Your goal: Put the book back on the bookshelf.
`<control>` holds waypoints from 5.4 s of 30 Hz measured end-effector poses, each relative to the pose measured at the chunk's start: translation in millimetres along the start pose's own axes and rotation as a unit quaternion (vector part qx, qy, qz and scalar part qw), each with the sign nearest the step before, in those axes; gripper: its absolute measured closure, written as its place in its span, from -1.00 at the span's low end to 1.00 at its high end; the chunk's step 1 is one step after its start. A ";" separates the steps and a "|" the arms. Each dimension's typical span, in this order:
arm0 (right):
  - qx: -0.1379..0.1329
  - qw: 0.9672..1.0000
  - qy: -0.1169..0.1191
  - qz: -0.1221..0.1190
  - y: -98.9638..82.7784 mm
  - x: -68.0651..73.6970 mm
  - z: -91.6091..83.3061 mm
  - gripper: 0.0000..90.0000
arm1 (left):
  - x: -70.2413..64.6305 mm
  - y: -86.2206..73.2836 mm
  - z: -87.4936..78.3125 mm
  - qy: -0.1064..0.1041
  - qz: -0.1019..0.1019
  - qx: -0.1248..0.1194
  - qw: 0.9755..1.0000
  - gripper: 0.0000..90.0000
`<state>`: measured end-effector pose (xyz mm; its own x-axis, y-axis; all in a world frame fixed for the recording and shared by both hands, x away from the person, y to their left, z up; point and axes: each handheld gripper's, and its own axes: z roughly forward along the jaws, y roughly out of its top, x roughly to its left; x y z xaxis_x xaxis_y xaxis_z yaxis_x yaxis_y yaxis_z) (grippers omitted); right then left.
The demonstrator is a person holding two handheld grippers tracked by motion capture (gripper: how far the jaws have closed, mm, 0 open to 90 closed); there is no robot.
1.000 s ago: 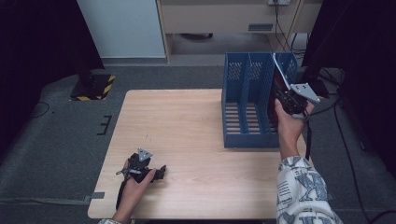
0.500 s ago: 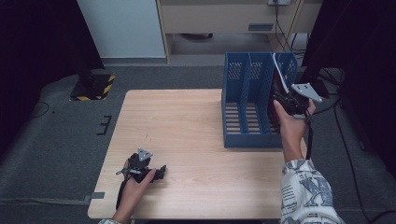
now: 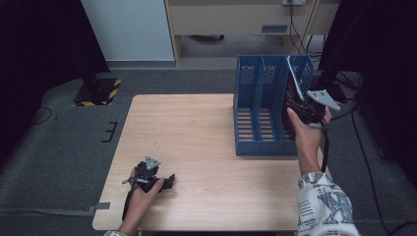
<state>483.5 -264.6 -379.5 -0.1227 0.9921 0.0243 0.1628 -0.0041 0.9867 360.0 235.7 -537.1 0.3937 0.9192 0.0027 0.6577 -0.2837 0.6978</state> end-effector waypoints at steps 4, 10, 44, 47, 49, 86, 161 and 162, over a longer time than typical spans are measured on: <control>-0.006 1.000 -0.003 -0.001 -0.7 0.1 -4.7 -0.38 | -0.1 0.1 0.1 0.000 0.000 0.000 1.000 -1.00; 0.005 1.000 0.004 0.000 0.7 2.0 -10.6 -0.42 | -0.5 0.7 0.6 -0.002 0.002 0.000 1.000 -1.00; 0.067 0.996 0.053 -0.031 -10.1 5.9 -37.6 -0.90 | -0.9 0.6 0.6 -0.002 0.002 0.000 1.000 -1.00; 0.065 0.996 0.055 -0.032 -10.3 4.9 -42.3 -0.90 | -1.0 0.5 0.6 -0.002 0.002 0.000 1.000 -1.00; 0.063 0.996 0.055 -0.033 -10.5 4.7 -43.2 -0.90 | -1.0 0.6 0.6 -0.002 0.002 0.000 1.000 -1.00; 0.073 0.992 0.086 -0.064 -36.5 25.5 -87.1 -0.87 | -1.5 0.5 0.5 -0.001 0.001 0.000 1.000 -1.00; 0.135 0.961 0.233 -0.065 -65.0 135.9 -77.7 -0.89 | -2.6 0.2 0.2 -0.002 0.002 0.000 1.000 -1.00; 0.138 0.960 0.235 -0.064 -65.1 137.8 -77.1 -0.89 | -2.6 0.2 0.2 -0.002 0.002 0.000 1.000 -1.00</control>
<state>380.6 -137.2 -427.9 -0.5776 0.8154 0.0392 0.3618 0.2127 0.9077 359.2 233.2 -537.1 0.3983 0.9172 0.0027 0.6560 -0.2869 0.6981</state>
